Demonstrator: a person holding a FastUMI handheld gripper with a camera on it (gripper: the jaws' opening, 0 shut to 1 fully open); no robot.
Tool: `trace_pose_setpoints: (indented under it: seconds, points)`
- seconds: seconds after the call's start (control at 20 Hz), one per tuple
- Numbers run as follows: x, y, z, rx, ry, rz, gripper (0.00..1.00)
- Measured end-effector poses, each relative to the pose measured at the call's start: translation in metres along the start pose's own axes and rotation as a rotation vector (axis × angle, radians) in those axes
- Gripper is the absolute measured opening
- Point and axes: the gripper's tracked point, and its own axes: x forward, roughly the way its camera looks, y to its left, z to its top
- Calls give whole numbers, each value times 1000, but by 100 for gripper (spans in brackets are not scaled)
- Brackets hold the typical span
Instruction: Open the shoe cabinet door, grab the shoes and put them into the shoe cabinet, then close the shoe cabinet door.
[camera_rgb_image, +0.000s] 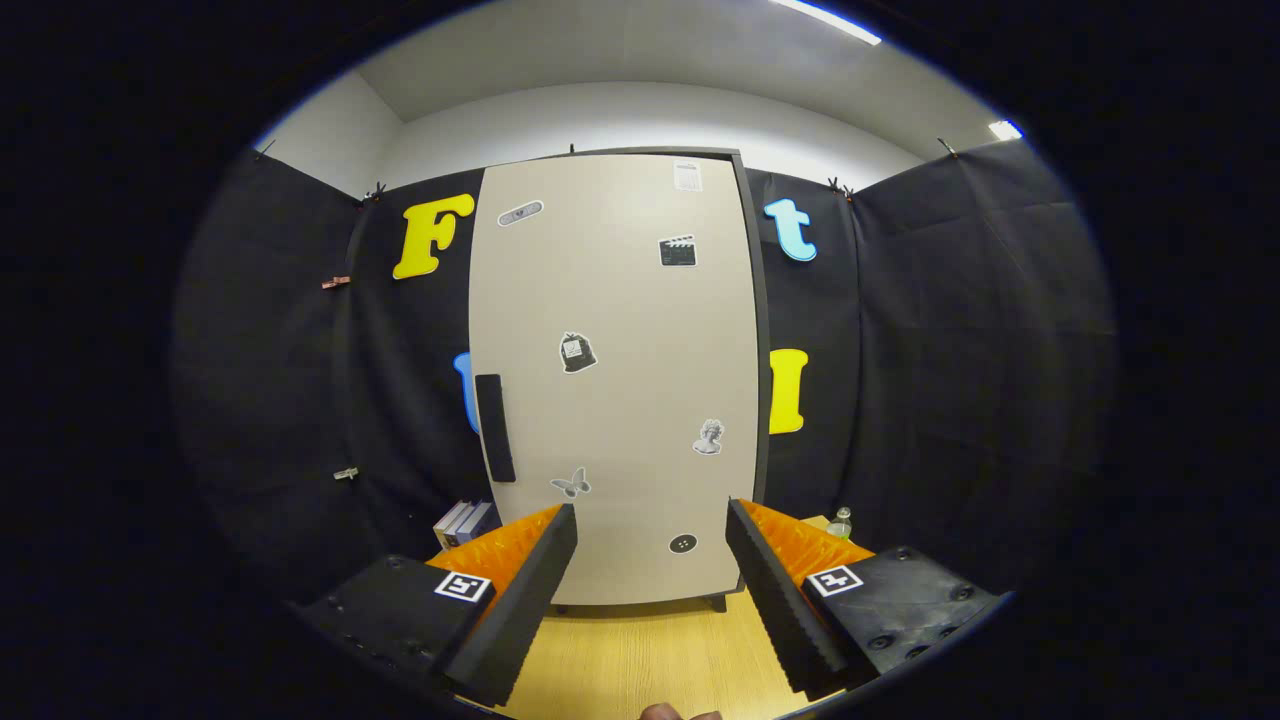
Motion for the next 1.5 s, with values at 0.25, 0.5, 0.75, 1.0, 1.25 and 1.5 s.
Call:
trace_pose_setpoints:
  seconds: [0.25,0.5,0.75,1.0,1.25,1.5]
  points:
    - [0,5,0,-8,-2,6,98]
    - [0,10,-1,-8,0,12,98]
    - [1,13,-2,-9,1,18,98]
    - [3,11,-1,-12,-2,17,98]
    - [5,10,-3,-14,1,19,98]
    - [9,9,-2,-5,-1,26,99]
